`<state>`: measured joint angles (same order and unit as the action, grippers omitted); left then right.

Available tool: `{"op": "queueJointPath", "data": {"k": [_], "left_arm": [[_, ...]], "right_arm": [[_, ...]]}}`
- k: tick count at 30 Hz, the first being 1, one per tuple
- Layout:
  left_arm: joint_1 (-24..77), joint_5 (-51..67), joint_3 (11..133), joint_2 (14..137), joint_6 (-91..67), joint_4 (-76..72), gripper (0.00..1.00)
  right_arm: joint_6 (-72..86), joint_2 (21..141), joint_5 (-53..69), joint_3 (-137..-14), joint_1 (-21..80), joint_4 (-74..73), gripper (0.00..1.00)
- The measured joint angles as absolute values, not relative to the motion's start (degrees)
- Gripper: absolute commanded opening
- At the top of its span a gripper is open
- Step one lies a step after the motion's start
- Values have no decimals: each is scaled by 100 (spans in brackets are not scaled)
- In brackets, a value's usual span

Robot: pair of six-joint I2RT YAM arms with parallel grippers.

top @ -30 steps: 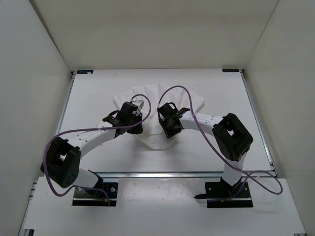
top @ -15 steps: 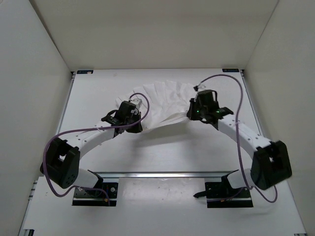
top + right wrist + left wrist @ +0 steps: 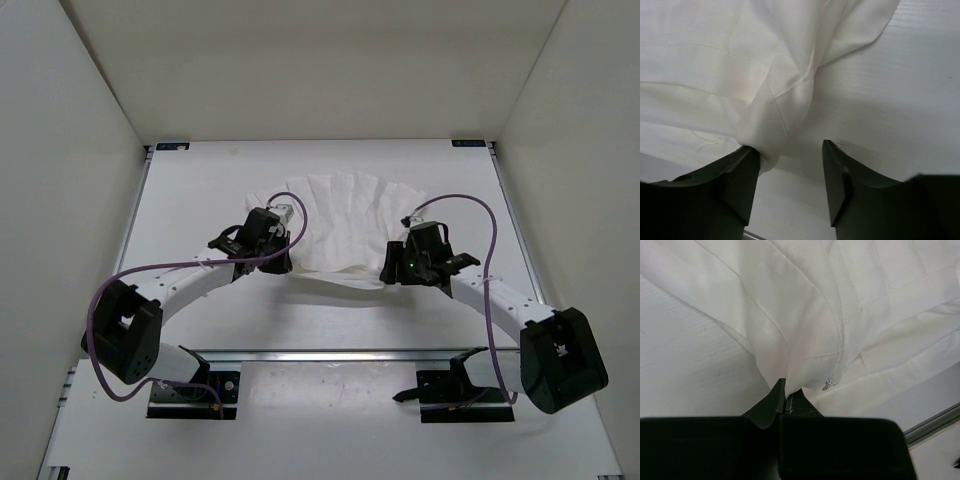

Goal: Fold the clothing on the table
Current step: Flatten the skirt out, then fold the skirt

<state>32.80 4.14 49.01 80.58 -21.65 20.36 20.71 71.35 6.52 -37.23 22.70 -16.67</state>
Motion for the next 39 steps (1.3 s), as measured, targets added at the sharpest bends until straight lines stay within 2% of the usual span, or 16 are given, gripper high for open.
{"op": "queueJointPath", "data": {"k": [7,20,27,32,36,39], "left_arm": [[3332,454,4875,8132,-2137,2093,0],[3339,502,4838,8134,-2099,2099,0],[3334,519,4836,8149,-2093,2097,0],[3326,526,4812,8167,-2088,2095,0],[3317,543,4807,8169,-2086,2093,0],[3310,548,4792,8169,-2086,2093,0]], "right_arm": [[2036,6766,694,-3664,2206,-1525,57],[1992,6770,1125,-3903,2182,-847,60],[1737,6965,991,-3957,2565,-967,61],[1494,7159,731,-4051,2910,-1164,56],[1291,7537,316,-4427,3026,-1455,40],[1149,7592,-51,-4578,3039,-1514,38]]}}
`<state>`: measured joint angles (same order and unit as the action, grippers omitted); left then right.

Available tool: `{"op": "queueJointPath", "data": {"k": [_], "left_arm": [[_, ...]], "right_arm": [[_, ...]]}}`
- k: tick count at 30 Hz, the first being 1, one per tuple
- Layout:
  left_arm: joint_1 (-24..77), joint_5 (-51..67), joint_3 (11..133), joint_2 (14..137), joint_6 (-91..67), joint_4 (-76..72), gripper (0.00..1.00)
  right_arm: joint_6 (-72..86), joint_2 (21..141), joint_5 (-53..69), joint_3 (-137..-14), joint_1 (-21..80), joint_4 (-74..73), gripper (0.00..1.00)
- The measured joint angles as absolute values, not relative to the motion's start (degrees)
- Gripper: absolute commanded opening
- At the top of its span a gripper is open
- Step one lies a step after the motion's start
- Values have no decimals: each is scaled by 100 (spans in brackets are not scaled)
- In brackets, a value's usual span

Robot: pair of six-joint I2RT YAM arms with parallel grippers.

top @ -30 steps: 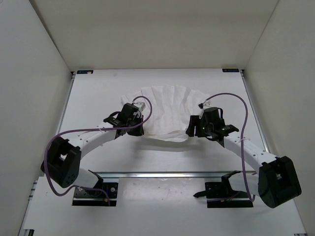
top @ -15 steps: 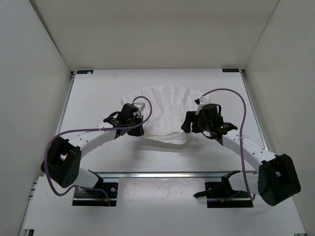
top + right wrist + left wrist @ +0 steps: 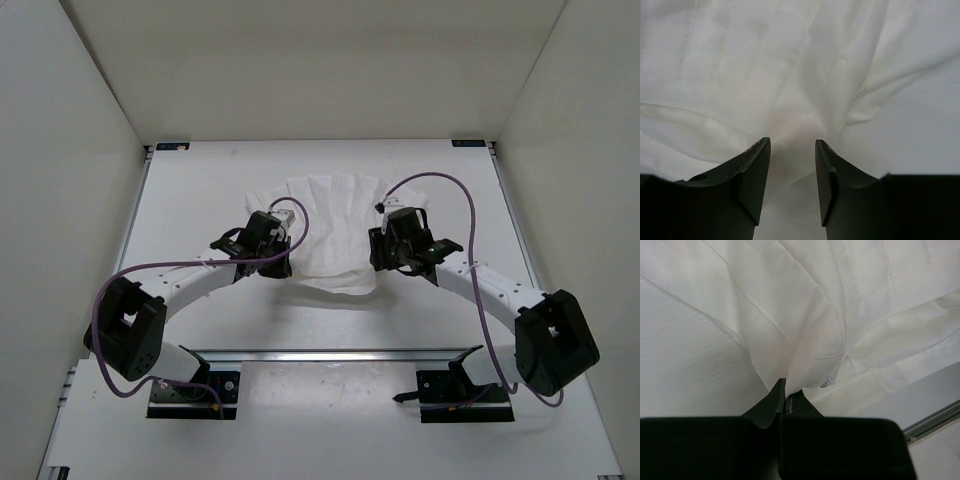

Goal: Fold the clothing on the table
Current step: Fold the skirt

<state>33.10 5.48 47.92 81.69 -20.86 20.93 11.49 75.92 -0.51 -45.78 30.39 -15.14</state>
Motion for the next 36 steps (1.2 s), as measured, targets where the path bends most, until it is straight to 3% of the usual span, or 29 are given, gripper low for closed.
{"op": "queueJointPath", "data": {"k": [4,15,24,31,36], "left_arm": [[3284,561,4757,8176,-2084,2093,0],[3271,589,4735,8180,-2084,2080,0],[3258,652,4729,8224,-2086,2060,0],[3258,674,4727,8224,-2086,2053,0],[3208,692,4716,8224,-2088,2058,0]], "right_arm": [[864,7701,-307,-4821,3059,-1590,37],[360,8009,5,-5087,3380,-1581,53],[82,8221,102,-4965,3876,-1494,54],[-104,8361,-580,-4810,4165,-1415,57],[-150,8648,-1083,-4805,4178,-1267,53]]}}
